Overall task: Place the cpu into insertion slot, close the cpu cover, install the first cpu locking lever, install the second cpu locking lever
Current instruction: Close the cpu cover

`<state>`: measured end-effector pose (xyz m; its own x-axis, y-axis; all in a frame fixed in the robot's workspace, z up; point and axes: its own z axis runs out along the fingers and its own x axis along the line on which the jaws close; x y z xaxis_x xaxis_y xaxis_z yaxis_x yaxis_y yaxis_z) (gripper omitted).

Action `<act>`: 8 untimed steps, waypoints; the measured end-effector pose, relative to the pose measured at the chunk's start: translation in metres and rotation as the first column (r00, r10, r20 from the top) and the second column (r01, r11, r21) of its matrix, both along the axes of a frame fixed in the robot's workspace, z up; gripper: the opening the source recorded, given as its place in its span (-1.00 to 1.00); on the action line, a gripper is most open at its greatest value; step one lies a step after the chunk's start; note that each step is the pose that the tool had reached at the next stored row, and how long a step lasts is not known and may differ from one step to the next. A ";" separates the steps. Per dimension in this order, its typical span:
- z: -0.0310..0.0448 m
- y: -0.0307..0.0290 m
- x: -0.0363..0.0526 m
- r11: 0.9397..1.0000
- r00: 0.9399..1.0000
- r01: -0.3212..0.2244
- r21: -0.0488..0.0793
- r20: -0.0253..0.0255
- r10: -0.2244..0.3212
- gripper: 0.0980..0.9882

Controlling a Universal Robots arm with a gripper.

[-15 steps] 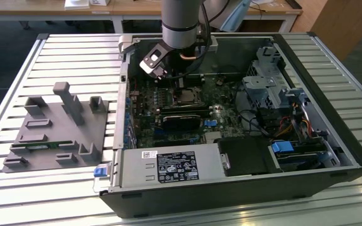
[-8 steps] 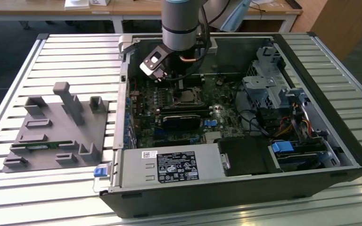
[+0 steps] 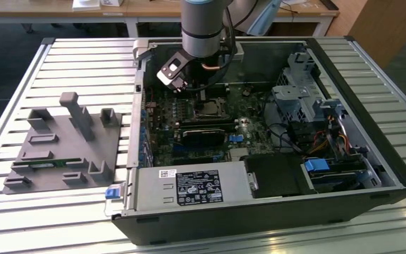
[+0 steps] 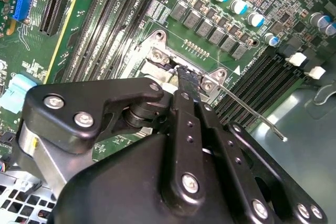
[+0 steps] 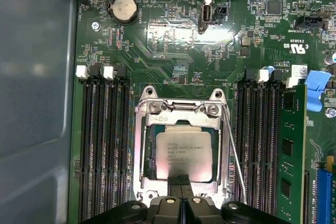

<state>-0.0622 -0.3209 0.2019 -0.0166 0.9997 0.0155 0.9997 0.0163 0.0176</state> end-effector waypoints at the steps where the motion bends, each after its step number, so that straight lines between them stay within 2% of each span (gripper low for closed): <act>1: -0.0001 0.0000 0.0000 1.000 1.000 0.000 0.000 0.000 0.000 -0.98; 4: -0.0003 0.0000 0.0009 1.000 1.000 0.000 0.000 0.000 0.000 -0.98; 8: -0.0004 0.0000 0.0067 1.000 1.000 0.000 0.002 -0.002 0.000 -0.98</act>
<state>-0.0556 -0.3209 0.2016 -0.0166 0.9997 0.0177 0.9997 0.0163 0.0159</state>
